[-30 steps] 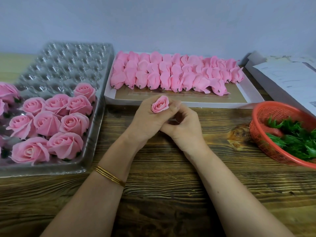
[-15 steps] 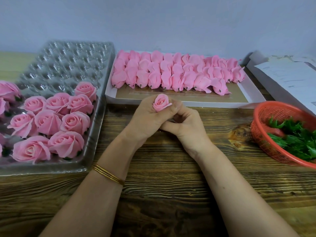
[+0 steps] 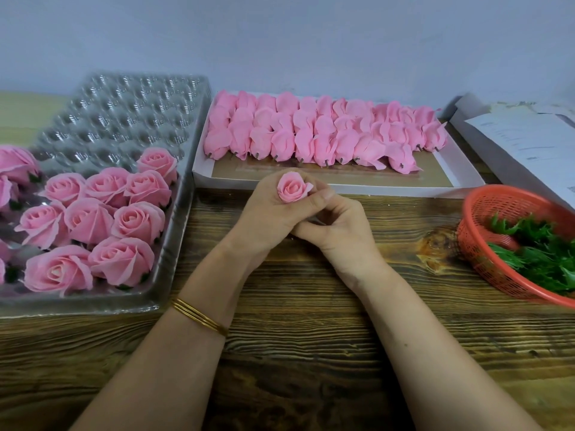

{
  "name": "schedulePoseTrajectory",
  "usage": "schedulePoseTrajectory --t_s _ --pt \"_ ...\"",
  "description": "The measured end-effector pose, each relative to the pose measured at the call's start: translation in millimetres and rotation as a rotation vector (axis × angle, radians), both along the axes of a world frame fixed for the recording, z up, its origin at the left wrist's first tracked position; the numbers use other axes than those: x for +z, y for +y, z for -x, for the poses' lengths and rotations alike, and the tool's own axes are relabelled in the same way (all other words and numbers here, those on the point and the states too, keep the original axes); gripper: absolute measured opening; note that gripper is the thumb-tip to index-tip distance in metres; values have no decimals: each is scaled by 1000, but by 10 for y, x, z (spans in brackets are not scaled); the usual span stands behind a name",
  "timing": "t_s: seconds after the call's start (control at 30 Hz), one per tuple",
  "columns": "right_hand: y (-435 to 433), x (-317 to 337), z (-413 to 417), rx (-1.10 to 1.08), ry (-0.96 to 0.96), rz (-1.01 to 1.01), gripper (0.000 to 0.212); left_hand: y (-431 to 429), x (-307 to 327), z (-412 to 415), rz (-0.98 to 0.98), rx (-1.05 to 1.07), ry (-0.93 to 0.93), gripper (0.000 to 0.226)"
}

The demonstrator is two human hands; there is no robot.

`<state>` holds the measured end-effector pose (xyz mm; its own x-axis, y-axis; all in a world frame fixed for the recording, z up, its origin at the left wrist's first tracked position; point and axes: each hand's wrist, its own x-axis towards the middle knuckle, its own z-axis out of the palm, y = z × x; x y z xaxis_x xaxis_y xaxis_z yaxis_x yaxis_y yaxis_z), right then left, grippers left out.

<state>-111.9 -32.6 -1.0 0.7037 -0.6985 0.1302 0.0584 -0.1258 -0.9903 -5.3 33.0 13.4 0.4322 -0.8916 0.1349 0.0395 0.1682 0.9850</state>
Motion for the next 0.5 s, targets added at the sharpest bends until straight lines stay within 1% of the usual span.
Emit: schedulePoseTrajectory --t_s 0.1,0.2,0.33,0.4,0.5 --pt "-2 12 11 62 12 -72 23 11 -1 -19 -13 -35 23 13" --pt "-3 36 18 81 23 -94 24 -3 -25 -10 -31 -4 8 12" --pt "-46 43 26 97 10 -179 42 -1 -16 -2 -25 38 -49 2" --pt "-83 66 39 34 -13 -282 42 -16 -34 0 -34 111 -111 16" --pt "-116 122 51 -67 -43 -392 24 -20 -22 17 -49 148 -220 30"
